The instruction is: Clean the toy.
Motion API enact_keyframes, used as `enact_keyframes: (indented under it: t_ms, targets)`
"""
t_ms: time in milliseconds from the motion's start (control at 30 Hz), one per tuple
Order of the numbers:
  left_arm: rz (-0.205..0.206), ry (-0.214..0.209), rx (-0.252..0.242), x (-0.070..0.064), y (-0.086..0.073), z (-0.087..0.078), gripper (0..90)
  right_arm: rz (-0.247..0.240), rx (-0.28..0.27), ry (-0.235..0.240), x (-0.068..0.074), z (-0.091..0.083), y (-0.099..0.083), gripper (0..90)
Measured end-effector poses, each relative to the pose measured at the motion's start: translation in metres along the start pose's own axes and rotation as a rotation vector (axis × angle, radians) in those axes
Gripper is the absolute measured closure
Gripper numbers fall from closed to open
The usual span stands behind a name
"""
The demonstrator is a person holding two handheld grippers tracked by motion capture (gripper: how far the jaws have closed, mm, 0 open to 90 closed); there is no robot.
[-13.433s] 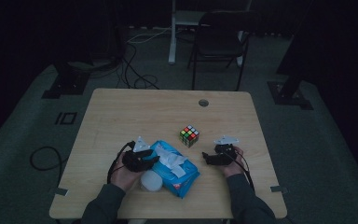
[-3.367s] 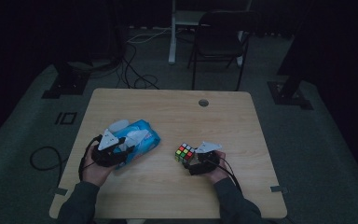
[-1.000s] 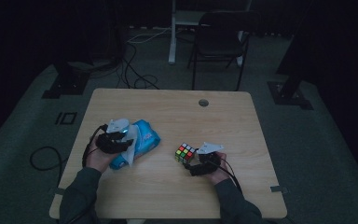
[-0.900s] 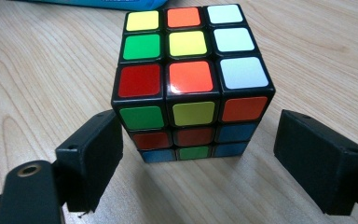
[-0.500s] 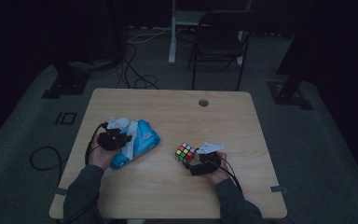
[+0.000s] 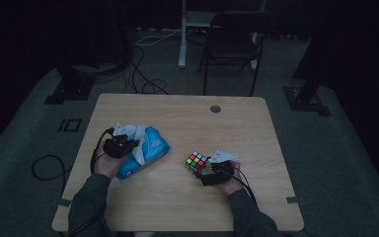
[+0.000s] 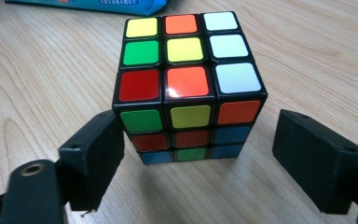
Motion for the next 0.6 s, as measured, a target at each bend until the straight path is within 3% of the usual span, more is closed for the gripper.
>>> enact_keyframes:
  t_ms: [267, 500, 600]
  targets:
    - [0.017, -0.025, -0.077, -0.007, 0.020, -0.015, 88.4, -0.016, 0.003, -0.006, 0.002, 0.001, 0.001, 18.2]
    - [0.047, -0.051, -0.084, -0.021, 0.027, -0.010, 88.4, -0.032, 0.011, -0.034, 0.004, 0.004, 0.002, 18.1]
    - [0.049, -0.089, -0.112, -0.029, 0.033, -0.011, 88.4, -0.025, 0.008, -0.031, 0.003, 0.004, 0.002, 16.7]
Point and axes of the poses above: each handheld gripper's, and its own axes: z roughly forward along the jaws, y roughly out of its top, x roughly to its left, the point moved 6 cm from there along z, roughly forward along the jaws, and after that the axes turned 5 degrees about -z, right-handed, at the moved point
